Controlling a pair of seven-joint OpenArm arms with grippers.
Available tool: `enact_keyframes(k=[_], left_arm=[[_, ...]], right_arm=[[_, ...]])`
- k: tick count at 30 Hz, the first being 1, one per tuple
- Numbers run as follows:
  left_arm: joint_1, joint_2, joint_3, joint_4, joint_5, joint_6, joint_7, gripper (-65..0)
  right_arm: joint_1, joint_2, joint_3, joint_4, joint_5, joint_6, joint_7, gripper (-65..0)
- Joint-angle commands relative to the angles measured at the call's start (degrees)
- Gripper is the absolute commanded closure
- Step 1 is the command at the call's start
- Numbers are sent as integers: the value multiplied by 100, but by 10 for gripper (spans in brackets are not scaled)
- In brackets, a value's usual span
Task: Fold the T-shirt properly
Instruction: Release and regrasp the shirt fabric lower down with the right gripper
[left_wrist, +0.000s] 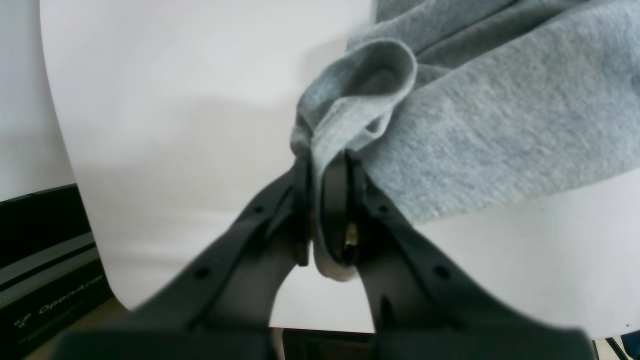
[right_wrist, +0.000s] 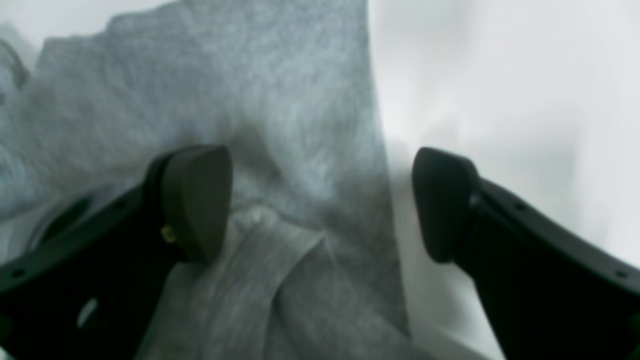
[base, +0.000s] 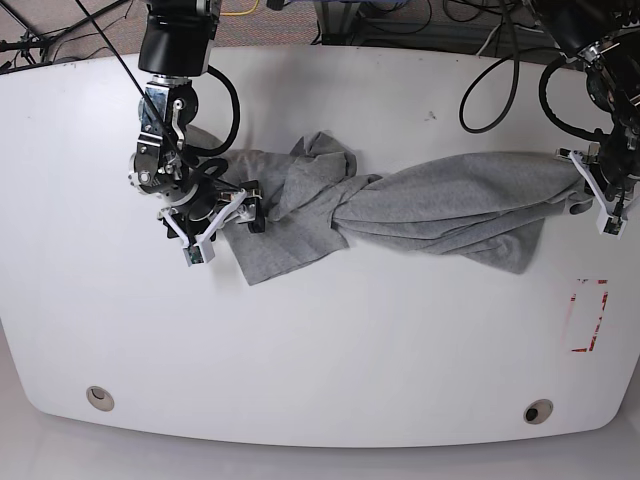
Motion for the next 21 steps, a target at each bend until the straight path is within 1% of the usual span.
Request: enact_keyframes(k=[1, 9, 11, 15, 21], left_arm=[[-60, -102, -23, 83, -18, -6, -84, 0], [-68, -102, -23, 74, -18, -6, -84, 0], [-68, -102, -23, 74, -18, -6, -84, 0], [-68, -102, -23, 74, -18, -6, -84, 0], [-68, -102, -23, 74, -18, -6, -84, 0]], right_arm=[[144, 111, -14, -132, 33, 1, 146, -531], [153, 111, -445, -273, 33, -16, 339, -528], [153, 111, -506, -290, 33, -25, 348, -514], [153, 102, -594, -290, 33, -25, 348, -428], [223, 102, -594, -299, 33, -25, 418, -243]])
